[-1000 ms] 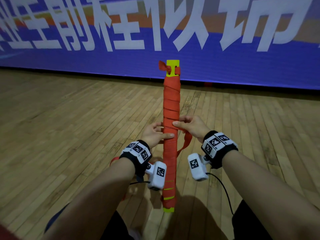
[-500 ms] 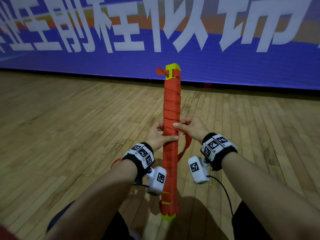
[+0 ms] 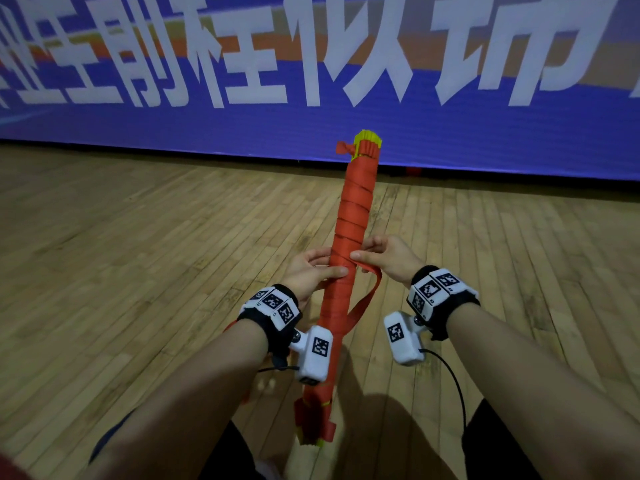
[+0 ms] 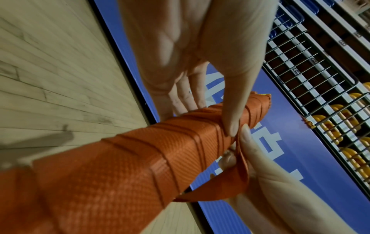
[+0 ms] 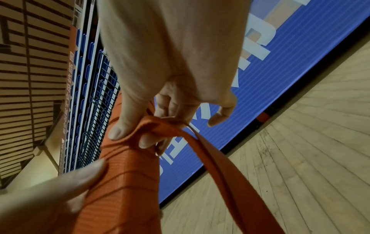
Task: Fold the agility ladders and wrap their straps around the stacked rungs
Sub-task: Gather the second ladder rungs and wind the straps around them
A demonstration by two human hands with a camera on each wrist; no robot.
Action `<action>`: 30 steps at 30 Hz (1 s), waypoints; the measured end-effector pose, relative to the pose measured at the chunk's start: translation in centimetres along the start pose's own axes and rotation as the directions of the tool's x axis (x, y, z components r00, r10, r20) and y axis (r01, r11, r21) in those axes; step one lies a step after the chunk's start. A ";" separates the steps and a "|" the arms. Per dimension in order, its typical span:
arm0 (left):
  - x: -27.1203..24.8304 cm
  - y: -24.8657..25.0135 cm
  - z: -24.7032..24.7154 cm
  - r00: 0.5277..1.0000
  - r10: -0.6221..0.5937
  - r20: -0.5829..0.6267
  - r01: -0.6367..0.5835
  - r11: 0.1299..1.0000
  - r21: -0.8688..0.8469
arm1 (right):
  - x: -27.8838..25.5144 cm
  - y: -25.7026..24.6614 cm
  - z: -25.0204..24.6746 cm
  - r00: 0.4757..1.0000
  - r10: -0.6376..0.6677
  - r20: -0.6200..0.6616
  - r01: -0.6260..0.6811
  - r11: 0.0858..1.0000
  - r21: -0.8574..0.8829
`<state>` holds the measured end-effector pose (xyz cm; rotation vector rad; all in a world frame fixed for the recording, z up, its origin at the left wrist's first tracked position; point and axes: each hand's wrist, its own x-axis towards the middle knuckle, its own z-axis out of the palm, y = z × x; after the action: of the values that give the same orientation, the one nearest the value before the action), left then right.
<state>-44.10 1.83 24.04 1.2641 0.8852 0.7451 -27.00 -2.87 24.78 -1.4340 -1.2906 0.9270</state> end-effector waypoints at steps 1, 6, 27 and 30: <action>0.0 0.0 0.1 1.000 -0.002 0.003 0.002 1.000 -0.003 | 0.0 0.1 0.1 1.000 0.005 -0.017 -0.005 1.000 -0.001; 0.0 -0.1 0.2 0.999 -0.009 0.045 0.009 1.000 -0.001 | 0.0 0.3 0.4 0.999 0.032 -0.028 -0.033 0.999 -0.026; 0.4 -0.4 0.8 0.992 0.112 -0.059 -0.097 0.971 0.220 | 0.2 0.1 0.8 0.993 0.110 0.037 -0.111 0.994 0.007; 0.5 -0.5 0.7 0.989 0.128 -0.073 -0.108 0.966 0.235 | 0.3 0.2 0.6 0.992 0.122 0.027 -0.123 0.992 0.041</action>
<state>-43.24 1.87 23.48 1.5099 0.9957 0.8138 -27.52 -2.42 24.48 -1.4856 -1.2041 1.0501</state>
